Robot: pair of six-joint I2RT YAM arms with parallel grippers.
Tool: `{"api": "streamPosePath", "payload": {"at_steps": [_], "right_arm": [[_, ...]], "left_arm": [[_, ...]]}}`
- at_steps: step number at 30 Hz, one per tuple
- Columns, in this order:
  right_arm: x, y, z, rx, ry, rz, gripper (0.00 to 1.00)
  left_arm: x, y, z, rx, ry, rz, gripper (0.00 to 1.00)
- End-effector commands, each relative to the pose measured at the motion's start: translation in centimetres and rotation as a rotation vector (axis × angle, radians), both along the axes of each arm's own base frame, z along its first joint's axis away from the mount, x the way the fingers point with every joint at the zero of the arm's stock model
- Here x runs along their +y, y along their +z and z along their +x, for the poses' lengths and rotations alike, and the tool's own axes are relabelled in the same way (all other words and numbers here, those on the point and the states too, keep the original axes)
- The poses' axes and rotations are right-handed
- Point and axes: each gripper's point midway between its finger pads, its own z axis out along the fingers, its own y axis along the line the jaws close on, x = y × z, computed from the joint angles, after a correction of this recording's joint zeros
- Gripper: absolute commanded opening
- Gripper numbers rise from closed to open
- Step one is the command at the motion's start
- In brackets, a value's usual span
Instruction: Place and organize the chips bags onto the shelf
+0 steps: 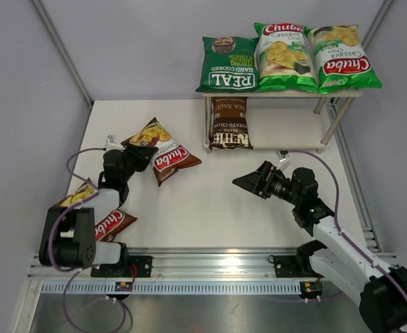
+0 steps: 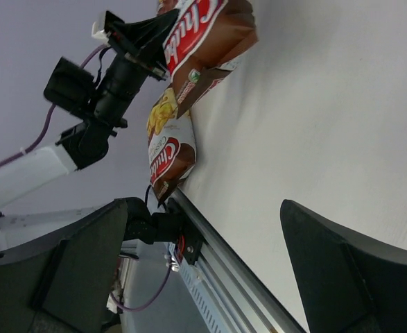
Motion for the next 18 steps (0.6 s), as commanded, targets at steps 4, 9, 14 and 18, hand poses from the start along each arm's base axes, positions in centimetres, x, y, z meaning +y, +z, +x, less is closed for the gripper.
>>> {"api": "streamPosePath", "payload": {"at_steps": [4,9,14,18], "right_arm": [[3.9,2.4,1.0,-0.035,-0.011,0.209,0.99],[7.8,3.1,0.1,-0.062,-0.103,0.208,0.99],[11.0,5.2,0.3,-0.149,-0.078,0.208,0.99],[14.9,5.6,-0.2,-0.197,0.061,0.194,0.99]], "left_arm": [[0.4,7.2,-5.6,-0.185,0.14,-0.193,0.15],[1.6,8.2,-10.0,-0.255,0.248,-0.312,0.16],[1.6,11.7,-13.0,-0.369,0.23,-0.409,0.18],[0.5,12.9,-13.9,-0.389,0.159,-0.447,0.18]]}}
